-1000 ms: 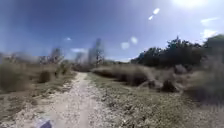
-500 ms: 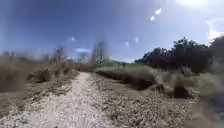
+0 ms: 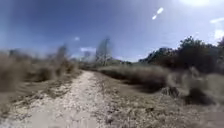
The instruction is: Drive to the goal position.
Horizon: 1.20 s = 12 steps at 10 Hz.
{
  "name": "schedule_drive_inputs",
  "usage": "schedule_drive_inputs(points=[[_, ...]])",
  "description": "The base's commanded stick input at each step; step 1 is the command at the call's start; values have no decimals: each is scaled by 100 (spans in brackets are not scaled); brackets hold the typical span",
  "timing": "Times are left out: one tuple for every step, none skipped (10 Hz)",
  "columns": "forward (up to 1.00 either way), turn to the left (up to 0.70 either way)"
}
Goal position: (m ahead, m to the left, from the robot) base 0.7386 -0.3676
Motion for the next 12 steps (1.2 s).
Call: schedule_drive_inputs(points=[[70, 27], [70, 31], [70, 34], [70, 29], [70, 23], [70, 16], [70, 9], [70, 2], [65, 0], [58, 0], [51, 0], [44, 0]])
